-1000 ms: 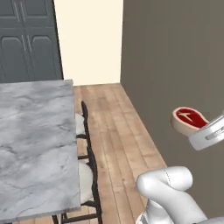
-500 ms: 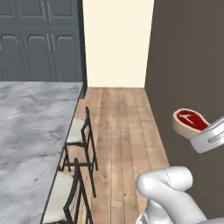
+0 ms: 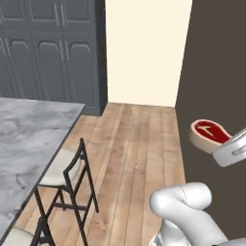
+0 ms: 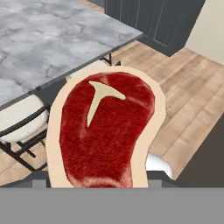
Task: Take the cheese, steak, and broccoli from the fridge and place them on the plate on the dining counter to create an appetizer plate.
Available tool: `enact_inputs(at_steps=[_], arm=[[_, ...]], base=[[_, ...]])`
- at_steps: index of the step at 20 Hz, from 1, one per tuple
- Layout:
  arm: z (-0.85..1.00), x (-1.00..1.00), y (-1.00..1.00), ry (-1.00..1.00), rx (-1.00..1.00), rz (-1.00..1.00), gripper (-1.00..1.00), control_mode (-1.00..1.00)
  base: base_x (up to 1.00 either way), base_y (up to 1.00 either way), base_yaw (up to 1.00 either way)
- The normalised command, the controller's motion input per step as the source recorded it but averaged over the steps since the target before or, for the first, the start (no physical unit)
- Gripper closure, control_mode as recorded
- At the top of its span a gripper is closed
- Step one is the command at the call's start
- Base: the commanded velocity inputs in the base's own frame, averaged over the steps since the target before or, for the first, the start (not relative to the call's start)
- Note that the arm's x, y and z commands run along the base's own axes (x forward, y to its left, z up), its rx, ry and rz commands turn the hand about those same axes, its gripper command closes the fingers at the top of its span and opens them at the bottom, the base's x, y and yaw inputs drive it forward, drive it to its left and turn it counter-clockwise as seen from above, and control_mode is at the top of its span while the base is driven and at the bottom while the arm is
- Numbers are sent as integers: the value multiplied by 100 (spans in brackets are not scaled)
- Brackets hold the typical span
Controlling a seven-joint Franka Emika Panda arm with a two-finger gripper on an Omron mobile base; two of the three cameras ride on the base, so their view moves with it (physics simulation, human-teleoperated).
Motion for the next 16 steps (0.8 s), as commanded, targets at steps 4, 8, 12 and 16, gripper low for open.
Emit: enact_inputs(at_steps=[4, 8, 12, 16], arm=[[0, 0, 0, 0, 0, 0, 100, 100], [0, 0, 0, 0, 0, 0, 100, 100], [0, 0, 0, 0, 0, 0, 100, 100], [0, 0, 0, 0, 0, 0, 100, 100]], base=[[100, -67, 32], [100, -72, 30], [100, -71, 30], [100, -61, 31]])
